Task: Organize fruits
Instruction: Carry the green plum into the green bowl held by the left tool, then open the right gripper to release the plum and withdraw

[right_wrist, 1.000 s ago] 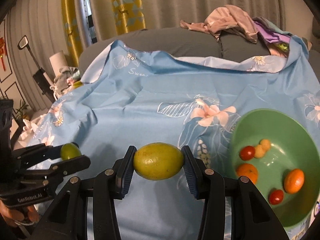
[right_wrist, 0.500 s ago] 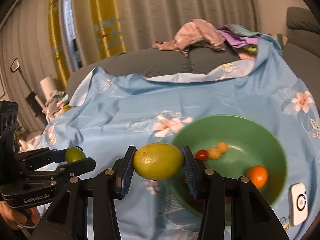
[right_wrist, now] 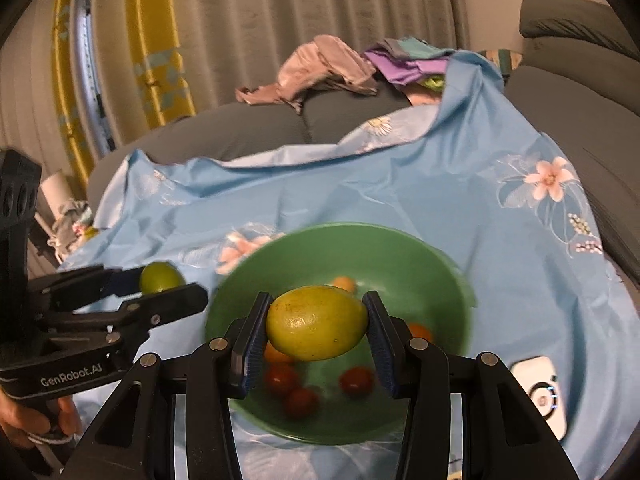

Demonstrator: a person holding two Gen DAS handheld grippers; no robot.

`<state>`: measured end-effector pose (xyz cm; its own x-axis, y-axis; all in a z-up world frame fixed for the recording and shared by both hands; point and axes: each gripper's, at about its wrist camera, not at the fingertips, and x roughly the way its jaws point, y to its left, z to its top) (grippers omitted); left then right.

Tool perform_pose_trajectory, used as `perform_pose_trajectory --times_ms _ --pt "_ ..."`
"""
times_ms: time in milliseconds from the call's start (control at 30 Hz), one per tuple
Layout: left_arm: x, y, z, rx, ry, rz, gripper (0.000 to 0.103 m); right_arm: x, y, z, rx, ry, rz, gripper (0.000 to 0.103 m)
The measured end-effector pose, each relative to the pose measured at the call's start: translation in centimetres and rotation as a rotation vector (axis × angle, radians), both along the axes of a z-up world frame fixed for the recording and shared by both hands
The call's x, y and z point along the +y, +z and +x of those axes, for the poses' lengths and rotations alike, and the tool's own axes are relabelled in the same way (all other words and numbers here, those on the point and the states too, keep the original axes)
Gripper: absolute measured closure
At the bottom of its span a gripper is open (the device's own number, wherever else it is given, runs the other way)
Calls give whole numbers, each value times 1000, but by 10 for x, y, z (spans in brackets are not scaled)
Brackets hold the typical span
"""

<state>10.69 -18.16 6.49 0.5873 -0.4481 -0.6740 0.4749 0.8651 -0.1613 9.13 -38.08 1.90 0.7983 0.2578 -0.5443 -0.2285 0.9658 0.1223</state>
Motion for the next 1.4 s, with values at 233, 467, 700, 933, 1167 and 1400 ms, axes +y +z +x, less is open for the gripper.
perform_pose_trajectory --times_ms 233,467,700,933,1167,1400 --pt "-30 -10 23 96 -46 43 58 -14 0 12 57 1 -56 56" --pt "-51 -19 33 139 -82 119 58 -19 -3 21 99 18 -112 56" --pt "-54 -24 38 161 -79 171 58 -22 -5 25 114 28 -121 56" --pt "-52 -33 42 194 -61 209 58 -21 -8 30 139 30 -120 56" --pt "-54 -37 43 204 -58 237 57 -22 -13 32 159 27 -122 56" --pt "-53 -37 43 216 -51 230 58 -21 -14 34 173 18 -128 56"
